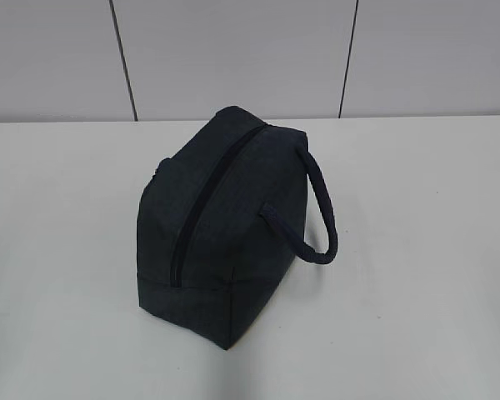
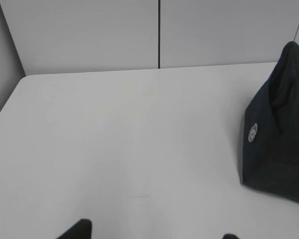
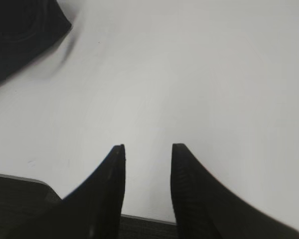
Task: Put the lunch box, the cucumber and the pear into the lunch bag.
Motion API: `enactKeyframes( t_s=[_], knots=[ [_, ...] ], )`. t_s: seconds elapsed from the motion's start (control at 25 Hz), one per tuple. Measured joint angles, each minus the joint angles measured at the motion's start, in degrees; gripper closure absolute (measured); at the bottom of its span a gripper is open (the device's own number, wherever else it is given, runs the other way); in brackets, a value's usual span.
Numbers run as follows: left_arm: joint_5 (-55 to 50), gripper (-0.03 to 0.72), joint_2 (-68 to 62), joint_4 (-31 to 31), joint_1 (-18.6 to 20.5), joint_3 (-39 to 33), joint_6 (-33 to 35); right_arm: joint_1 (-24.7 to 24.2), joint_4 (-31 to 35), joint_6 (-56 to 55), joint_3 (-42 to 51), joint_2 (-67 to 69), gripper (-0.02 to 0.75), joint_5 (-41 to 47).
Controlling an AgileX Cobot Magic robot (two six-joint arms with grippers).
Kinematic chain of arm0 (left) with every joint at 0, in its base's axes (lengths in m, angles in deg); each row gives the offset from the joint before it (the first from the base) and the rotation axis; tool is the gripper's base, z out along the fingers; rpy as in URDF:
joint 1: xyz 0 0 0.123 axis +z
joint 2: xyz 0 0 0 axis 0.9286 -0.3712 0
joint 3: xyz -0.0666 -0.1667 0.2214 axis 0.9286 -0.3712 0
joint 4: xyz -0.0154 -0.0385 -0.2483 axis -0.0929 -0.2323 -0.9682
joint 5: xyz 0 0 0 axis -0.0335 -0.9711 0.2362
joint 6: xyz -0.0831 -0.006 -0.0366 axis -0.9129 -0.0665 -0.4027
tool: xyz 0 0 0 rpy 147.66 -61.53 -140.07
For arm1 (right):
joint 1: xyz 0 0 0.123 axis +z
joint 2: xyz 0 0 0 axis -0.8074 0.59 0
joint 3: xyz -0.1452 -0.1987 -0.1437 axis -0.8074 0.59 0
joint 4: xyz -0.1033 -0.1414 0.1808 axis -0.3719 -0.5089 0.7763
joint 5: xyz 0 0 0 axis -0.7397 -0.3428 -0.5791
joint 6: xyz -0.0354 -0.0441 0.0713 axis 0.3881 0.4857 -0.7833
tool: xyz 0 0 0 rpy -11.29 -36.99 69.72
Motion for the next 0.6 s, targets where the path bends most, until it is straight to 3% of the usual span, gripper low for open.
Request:
enactKeyframes(
  t_s=[0.2, 0.6],
  knots=[
    [0.0, 0.237, 0.0, 0.0, 0.74, 0.0, 0.0, -3.55, 0.0, 0.0, 0.0, 0.0, 0.487, 0.0],
    [0.0, 0.237, 0.0, 0.05, 0.76, 0.0, 0.0, -3.47, 0.0, 0.0, 0.0, 0.0, 0.489, 0.0]
  ],
)
